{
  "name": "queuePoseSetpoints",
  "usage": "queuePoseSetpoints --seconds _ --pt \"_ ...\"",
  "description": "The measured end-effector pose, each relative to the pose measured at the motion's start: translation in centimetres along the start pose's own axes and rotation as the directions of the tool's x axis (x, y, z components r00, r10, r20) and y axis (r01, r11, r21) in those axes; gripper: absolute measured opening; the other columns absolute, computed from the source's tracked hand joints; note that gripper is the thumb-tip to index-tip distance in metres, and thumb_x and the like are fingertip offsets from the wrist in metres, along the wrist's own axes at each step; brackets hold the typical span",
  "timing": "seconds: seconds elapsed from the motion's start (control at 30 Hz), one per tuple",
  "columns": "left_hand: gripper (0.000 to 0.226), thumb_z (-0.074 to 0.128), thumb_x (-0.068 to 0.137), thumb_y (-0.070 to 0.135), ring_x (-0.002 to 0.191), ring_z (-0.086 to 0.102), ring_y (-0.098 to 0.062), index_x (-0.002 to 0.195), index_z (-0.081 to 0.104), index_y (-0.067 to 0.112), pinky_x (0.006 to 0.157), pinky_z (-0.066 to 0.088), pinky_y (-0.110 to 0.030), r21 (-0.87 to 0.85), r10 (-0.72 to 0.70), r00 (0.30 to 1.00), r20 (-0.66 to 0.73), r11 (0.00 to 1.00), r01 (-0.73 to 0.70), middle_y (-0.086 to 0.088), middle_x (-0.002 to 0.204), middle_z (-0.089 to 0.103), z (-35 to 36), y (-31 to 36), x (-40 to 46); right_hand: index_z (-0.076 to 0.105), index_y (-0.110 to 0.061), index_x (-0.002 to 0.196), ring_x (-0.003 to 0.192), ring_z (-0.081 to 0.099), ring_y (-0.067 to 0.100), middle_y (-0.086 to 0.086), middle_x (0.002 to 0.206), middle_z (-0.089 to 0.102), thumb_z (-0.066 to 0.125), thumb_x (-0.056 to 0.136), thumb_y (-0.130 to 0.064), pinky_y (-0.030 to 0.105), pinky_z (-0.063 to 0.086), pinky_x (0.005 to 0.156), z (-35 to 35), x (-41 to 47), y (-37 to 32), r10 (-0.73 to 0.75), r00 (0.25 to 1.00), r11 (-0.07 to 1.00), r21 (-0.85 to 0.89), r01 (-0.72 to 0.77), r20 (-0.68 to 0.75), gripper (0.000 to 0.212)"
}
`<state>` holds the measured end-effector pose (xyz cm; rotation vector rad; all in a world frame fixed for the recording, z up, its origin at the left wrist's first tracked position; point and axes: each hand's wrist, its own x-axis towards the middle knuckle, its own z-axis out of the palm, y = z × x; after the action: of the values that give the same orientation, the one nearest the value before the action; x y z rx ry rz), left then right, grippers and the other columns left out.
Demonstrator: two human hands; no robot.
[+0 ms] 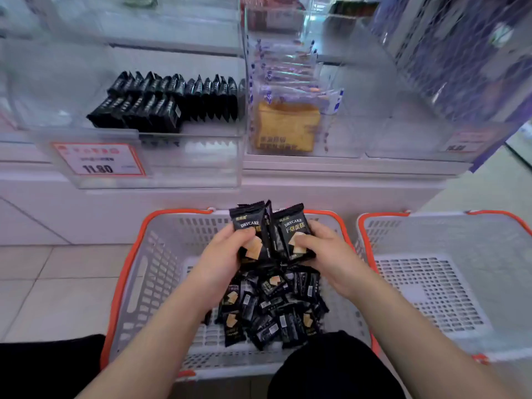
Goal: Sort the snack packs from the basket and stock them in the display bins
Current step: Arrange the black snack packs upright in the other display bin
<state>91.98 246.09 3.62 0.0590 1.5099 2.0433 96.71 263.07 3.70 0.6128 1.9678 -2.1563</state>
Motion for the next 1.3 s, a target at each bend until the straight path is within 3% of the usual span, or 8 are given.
queuePoseSetpoints --seconds 0.37,0.53,0.67,0.77,0.93,1.03,1.17,1.3 --pt "0.025 0.040 0.096 0.019 0.082 0.067 -0.012 0.111 0.060 0.012 0.074 0.056 -0.026 -0.054 0.230 0.971 0.070 0.973 -0.226 -0.001 0.089 0.072 1.4 8.8 -4.0 0.061 -0.036 0.096 0.082 0.065 0.000 -0.015 0.087 0.071 0.055 0.091 -0.013 0.015 0.051 0.071 6.0 -5.2 -9.2 -0.449 0.894 0.881 -0.162 0.445 0.012 0.024" --pt "0.025 0.037 0.098 0.020 0.086 0.066 -0.017 0.104 0.061 0.013 0.075 0.055 -0.029 0.023 0.267 0.953 0.145 0.962 -0.273 -0.004 0.091 0.070 -0.8 12.5 -4.4 0.057 -0.032 0.109 0.088 0.063 -0.007 -0.018 0.099 0.069 0.064 0.080 -0.041 0.007 0.047 0.067 9.8 -5.0 -11.4 -0.479 0.875 0.857 -0.177 0.484 0.072 0.031" --pt "0.028 0.036 0.097 0.016 0.057 0.058 -0.007 0.081 0.059 0.017 0.064 0.052 -0.024 -0.076 0.286 0.942 0.174 0.958 -0.277 0.008 0.057 0.057 -3.0 15.6 -3.9 0.059 -0.034 0.107 0.097 0.063 0.000 -0.015 0.103 0.068 0.074 0.072 -0.041 0.021 0.052 0.084 13.0 -3.4 -13.2 -0.533 0.842 0.811 -0.235 0.535 0.078 0.040" --pt "0.024 0.038 0.094 0.013 0.079 0.056 -0.018 0.104 0.059 0.010 0.084 0.048 -0.036 -0.069 0.294 0.938 0.182 0.956 -0.287 -0.004 0.079 0.061 -4.2 17.9 -3.2 0.059 -0.032 0.094 0.096 0.064 0.010 -0.008 0.098 0.069 0.072 0.072 -0.040 0.037 0.051 0.089 15.2 -1.5 -15.0 -0.566 0.824 0.782 -0.310 0.540 0.009 0.027" --pt "0.028 0.037 0.098 0.010 0.112 0.057 -0.026 0.117 0.056 0.002 0.104 0.041 -0.038 0.351 0.138 0.980 0.146 0.919 -0.181 -0.018 0.123 0.060 -7.3 21.8 -1.0 0.049 -0.027 0.094 0.081 0.056 0.012 -0.010 0.086 0.061 0.063 0.078 -0.037 0.025 0.042 0.062 16.3 1.8 -18.4 -0.650 0.757 0.575 -0.694 0.434 -0.065 0.023" --pt "0.023 0.040 0.097 0.020 0.103 0.060 -0.016 0.106 0.062 0.015 0.094 0.047 -0.028 0.713 0.037 0.989 0.142 0.690 -0.128 -0.002 0.112 0.064 -9.0 24.5 0.6 0.044 -0.017 0.096 0.077 0.053 0.020 -0.001 0.085 0.055 0.059 0.080 -0.038 0.028 0.037 0.059 16.6 4.6 -19.8 -0.611 0.788 0.453 -0.849 0.272 -0.073 0.031" --pt "0.017 0.039 0.096 0.025 0.093 0.053 -0.022 0.099 0.053 0.015 0.077 0.039 -0.027 0.977 0.133 0.973 0.189 -0.128 -0.172 -0.007 0.115 0.059 -9.8 25.1 4.4 0.038 -0.010 0.094 0.071 0.052 0.023 0.001 0.074 0.047 0.059 0.081 -0.032 0.028 0.035 0.052 17.2 8.5 -20.4 -0.418 0.901 0.407 -0.910 0.071 -0.116 0.033" --pt "0.037 0.048 0.093 0.032 0.112 0.050 -0.030 0.120 0.045 0.006 0.088 0.043 -0.036 0.944 0.027 0.985 0.169 -0.293 -0.154 -0.014 0.125 0.047 -10.7 24.2 8.1 0.036 -0.011 0.073 0.068 0.049 0.022 -0.001 0.066 0.043 0.063 0.081 -0.028 0.028 0.041 0.060 17.3 11.7 -19.8 -0.261 0.944 0.395 -0.914 -0.086 -0.202 0.033"
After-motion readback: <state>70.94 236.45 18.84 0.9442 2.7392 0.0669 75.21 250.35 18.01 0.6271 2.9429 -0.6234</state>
